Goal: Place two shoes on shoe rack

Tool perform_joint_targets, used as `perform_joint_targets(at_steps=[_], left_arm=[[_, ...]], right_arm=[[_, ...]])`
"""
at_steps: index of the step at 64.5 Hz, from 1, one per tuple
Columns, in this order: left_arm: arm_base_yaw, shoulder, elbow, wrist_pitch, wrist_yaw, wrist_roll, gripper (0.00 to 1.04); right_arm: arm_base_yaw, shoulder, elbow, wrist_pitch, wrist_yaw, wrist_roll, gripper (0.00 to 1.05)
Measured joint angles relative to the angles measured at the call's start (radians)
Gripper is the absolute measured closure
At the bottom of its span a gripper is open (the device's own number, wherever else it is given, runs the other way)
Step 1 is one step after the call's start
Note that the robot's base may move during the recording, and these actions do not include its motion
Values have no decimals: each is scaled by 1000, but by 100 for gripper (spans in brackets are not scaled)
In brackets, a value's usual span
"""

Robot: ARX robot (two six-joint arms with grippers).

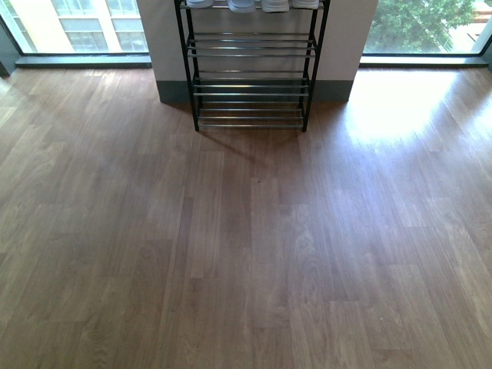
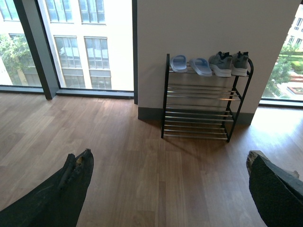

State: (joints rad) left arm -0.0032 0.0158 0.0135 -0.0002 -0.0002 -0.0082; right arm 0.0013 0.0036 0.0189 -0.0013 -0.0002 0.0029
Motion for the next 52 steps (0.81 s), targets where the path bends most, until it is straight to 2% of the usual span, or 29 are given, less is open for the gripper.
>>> perform_joint_targets(at_steps=[52], left_arm=[[0,0,0,0,0,0,9]], right_arm=[[0,-1,0,0,0,0,9]])
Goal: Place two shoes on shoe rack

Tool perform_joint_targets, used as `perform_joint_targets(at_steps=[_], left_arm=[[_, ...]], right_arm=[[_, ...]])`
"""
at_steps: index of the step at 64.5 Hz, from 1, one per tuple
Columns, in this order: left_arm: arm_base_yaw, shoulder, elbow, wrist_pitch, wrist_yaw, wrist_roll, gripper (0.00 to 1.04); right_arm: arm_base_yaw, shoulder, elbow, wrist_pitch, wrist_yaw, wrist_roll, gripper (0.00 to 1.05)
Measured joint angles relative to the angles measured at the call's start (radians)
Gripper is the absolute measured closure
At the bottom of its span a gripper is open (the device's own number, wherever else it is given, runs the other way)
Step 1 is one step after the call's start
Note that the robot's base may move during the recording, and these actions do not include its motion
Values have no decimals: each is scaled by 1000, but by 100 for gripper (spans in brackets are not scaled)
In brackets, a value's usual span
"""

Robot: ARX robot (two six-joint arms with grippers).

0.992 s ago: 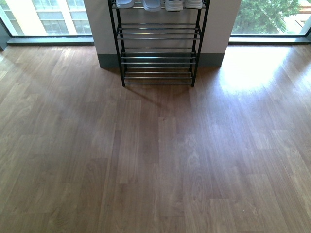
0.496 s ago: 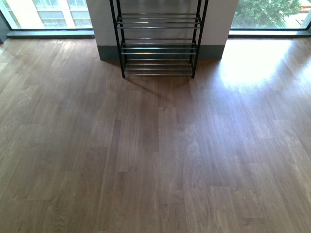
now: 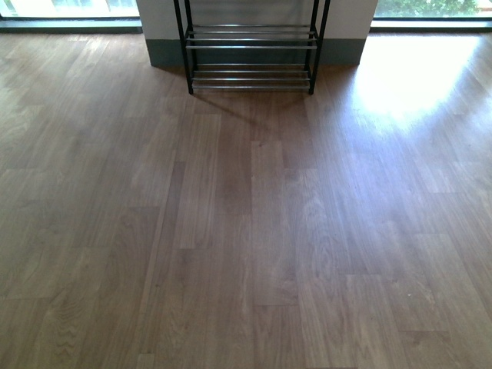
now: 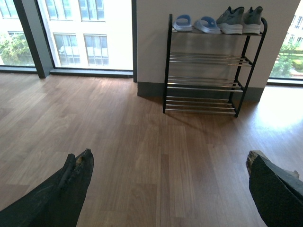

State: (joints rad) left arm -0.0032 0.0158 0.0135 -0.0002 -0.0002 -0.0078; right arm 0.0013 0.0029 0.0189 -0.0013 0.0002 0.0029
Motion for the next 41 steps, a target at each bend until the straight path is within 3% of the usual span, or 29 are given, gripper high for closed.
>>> perform_joint_targets(at_steps=[41], left_arm=[[0,0,0,0,0,0,9]], right_arm=[[0,0,0,0,0,0,9]])
